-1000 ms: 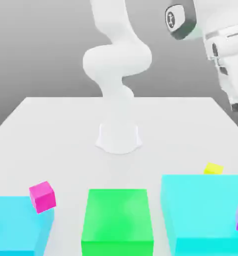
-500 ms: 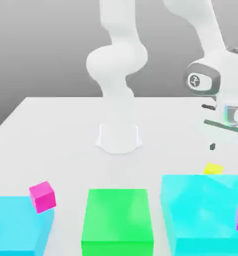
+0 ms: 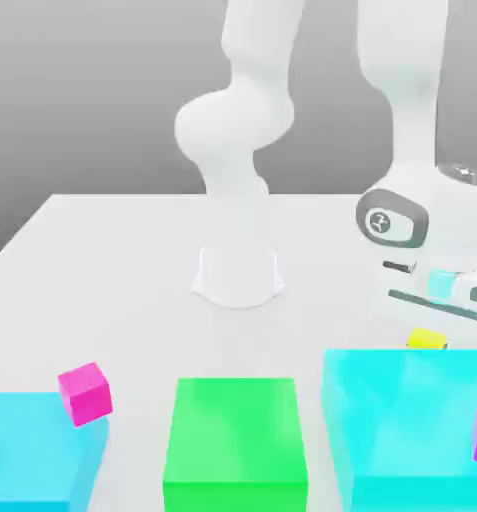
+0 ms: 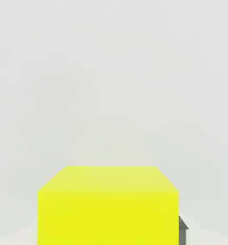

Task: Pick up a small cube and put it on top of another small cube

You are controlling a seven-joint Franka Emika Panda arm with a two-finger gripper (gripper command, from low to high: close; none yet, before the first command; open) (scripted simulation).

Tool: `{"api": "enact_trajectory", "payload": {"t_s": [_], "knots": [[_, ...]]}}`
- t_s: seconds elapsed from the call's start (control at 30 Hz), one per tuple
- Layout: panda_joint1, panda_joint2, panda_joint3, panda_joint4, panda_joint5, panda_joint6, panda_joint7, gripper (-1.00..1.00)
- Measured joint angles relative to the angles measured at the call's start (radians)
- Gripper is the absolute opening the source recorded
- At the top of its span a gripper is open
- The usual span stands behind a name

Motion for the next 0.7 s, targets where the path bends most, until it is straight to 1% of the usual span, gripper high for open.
{"api": "enact_trajectory", "payload": {"t_s": [0.17,0.3,0.33,0.43,0.5,0.6,0.63,0.7], "knots": [[-0.003,-0.112,0.003,-0.018,0.001,-0.089,-0.004,-1.00],[-0.005,-0.228,0.013,-0.041,0.029,-0.186,-0.023,-1.00],[0.002,-0.237,0.017,-0.034,0.025,-0.199,-0.033,-1.00],[-0.037,-0.247,-0.004,0.020,0.000,-0.245,-0.110,-1.00],[-0.079,-0.265,-0.040,0.050,-0.011,-0.283,-0.169,-1.00],[-0.023,-0.306,-0.153,0.076,-0.023,-0.340,-0.244,-1.00],[-0.039,-0.320,-0.192,0.078,-0.030,-0.354,-0.259,-1.00],[-0.182,-0.347,-0.265,0.087,-0.047,-0.387,-0.294,-1.00]]}}
